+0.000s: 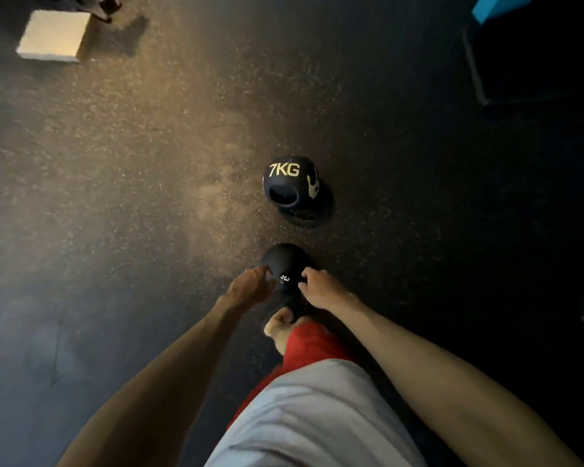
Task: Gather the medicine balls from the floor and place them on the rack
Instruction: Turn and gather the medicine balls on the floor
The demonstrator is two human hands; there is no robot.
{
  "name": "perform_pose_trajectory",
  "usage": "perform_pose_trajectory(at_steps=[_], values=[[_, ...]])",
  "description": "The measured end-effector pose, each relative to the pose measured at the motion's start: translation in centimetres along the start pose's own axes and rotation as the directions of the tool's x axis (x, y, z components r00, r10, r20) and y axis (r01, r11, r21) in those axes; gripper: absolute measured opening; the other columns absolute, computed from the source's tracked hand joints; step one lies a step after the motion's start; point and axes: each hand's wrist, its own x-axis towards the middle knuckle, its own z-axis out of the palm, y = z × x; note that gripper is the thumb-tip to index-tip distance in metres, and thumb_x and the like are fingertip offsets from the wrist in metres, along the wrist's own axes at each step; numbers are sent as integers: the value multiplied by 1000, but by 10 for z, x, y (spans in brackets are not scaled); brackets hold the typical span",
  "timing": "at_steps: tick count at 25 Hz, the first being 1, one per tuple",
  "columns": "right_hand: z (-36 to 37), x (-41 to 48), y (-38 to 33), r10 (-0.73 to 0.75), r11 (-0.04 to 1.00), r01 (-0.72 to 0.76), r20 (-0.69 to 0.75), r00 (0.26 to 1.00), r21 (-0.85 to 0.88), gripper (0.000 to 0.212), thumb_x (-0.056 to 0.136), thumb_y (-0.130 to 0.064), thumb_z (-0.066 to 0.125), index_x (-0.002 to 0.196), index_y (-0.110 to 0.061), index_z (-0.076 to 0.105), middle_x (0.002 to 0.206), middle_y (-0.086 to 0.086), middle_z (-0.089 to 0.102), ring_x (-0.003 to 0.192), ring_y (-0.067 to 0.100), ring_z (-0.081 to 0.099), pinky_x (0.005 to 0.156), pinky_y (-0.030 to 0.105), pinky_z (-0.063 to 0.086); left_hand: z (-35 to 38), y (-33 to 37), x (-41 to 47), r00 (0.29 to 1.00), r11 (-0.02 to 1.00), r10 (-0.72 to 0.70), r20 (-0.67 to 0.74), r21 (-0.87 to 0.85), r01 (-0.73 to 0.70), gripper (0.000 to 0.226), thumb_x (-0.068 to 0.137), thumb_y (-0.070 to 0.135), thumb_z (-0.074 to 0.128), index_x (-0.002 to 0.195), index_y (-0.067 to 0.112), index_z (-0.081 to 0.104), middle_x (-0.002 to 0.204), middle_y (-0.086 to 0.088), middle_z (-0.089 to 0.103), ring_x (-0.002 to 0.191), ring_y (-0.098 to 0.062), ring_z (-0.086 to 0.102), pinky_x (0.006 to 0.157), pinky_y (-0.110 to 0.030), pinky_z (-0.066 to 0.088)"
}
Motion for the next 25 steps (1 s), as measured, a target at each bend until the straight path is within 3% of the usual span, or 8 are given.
perform_pose_trajectory(at_steps=[7,10,13,14,18,21,23,25], values=[[28,65,-26,180,947,-183,35,983,263,39,102,-32,46,133,-10,52,133,19,56,120,38,55,98,49,48,-45,-10,78,971,988,74,227,114,-102,36,103,25,50,134,7,52,115,-19,65,90,-30,64,76,-38,54],[50,92,-24,264,910,-252,9,965,330,36,101,-32,44,128,-11,54,127,18,59,117,39,56,99,52,47,-47,-21,115,944,963,103,314,205,-173,35,103,26,50,132,7,55,115,-15,64,98,-30,64,76,-33,51],[87,135,-19,389,844,-348,-21,921,408,33,98,-36,45,123,-16,54,125,16,59,117,38,56,99,53,45,-36,-38,168,912,929,105,396,289,-233,37,101,27,52,133,8,56,129,-16,60,120,-33,58,90,-25,50],[104,153,-17,434,811,-378,-25,901,446,34,98,-35,45,125,-17,54,128,15,58,119,38,54,101,52,44,-30,-45,188,894,922,102,436,297,-250,38,102,25,51,134,6,55,134,-17,58,123,-33,56,90,-23,49],[164,221,-13,593,622,-477,25,805,621,42,98,-31,47,139,-20,47,131,18,58,118,39,56,96,49,49,-2,-77,269,798,808,151,584,392,-440,36,101,32,51,131,13,54,126,-15,64,111,-31,64,93,-41,52],[210,280,-11,710,468,-524,50,702,712,48,97,-27,46,144,-22,42,134,17,58,121,37,56,99,45,48,29,-104,340,720,702,154,677,438,-562,39,101,32,50,135,13,50,127,-17,63,115,-35,62,94,-44,51],[240,319,-9,762,348,-549,112,638,760,53,99,-28,47,150,-20,36,142,20,48,125,37,51,102,41,45,52,-121,384,693,630,135,708,479,-612,42,102,31,50,139,12,48,132,-19,60,119,-36,59,98,-46,49],[265,349,-6,780,323,-581,138,610,747,71,97,-33,55,156,-20,19,149,24,35,133,41,43,103,45,42,70,-134,419,688,591,148,711,494,-638,45,101,31,51,143,16,43,134,-19,58,120,-36,58,99,-46,49]])
